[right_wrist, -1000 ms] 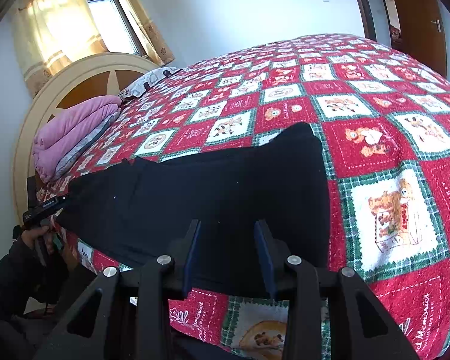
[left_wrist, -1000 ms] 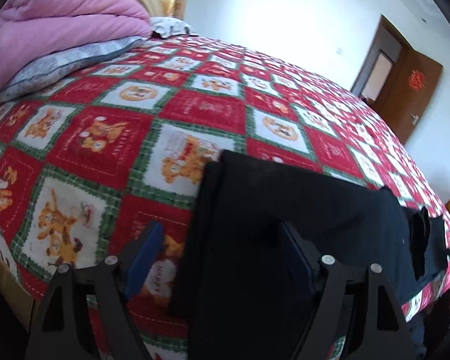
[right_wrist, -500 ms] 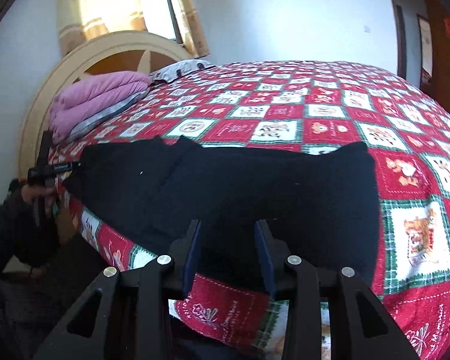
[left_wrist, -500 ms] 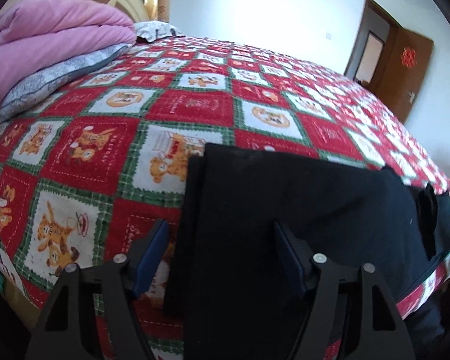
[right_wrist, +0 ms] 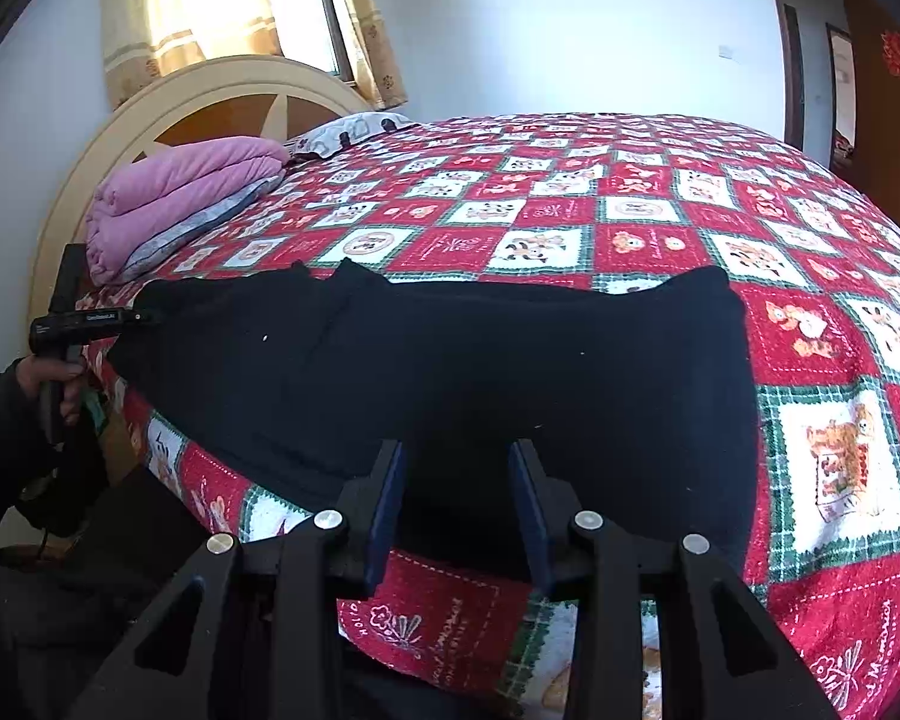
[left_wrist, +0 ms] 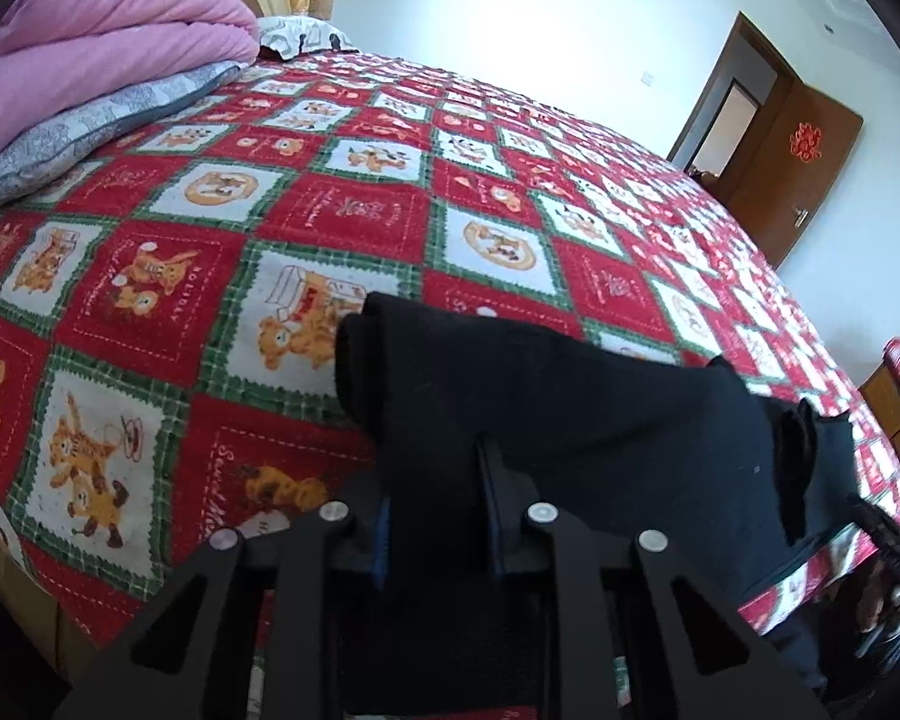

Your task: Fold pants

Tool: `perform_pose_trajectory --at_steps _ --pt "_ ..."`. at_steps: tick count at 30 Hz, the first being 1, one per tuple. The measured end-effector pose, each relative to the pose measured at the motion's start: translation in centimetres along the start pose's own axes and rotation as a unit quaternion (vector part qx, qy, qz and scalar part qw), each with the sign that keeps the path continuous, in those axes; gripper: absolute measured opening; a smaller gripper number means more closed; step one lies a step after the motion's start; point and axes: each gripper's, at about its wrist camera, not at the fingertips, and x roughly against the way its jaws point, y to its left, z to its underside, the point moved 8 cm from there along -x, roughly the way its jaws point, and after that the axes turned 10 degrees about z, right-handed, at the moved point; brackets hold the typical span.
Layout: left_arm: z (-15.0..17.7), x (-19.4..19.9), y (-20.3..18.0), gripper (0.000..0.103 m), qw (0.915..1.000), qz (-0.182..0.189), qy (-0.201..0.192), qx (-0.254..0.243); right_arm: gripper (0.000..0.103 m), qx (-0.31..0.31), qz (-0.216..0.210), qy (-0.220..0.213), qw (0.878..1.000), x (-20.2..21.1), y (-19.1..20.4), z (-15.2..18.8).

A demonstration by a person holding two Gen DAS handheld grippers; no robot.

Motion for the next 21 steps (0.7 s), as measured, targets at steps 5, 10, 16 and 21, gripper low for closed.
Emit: perform_pose_trajectory --at_steps 5,10,16,21 --pt "-0.7 0.9 -0.7 0.023 0.9983 0.042 -0.009 0.039 0.038 -0.005 0.003 -0.005 1.0 0.1 -0.2 -0.2" --pt "-2.1 2.6 -4.0 0.023 0.9951 0.088 -0.026 0.037 0.038 -0.029 0.018 -0.019 0.999 0.5 -1.4 -0.8" --pt "-2.8 3.7 -9.5 0.023 0.992 0.123 -0.03 -0.008 0.038 -0.083 0.032 -0.039 0.995 1.3 -3.8 -1.6" --pt "-2.4 3.5 -13.5 0.023 0.9878 0.149 -0.024 -0.04 0.038 -0.107 0.04 -0.042 0.993 1.6 -5.1 -1.8"
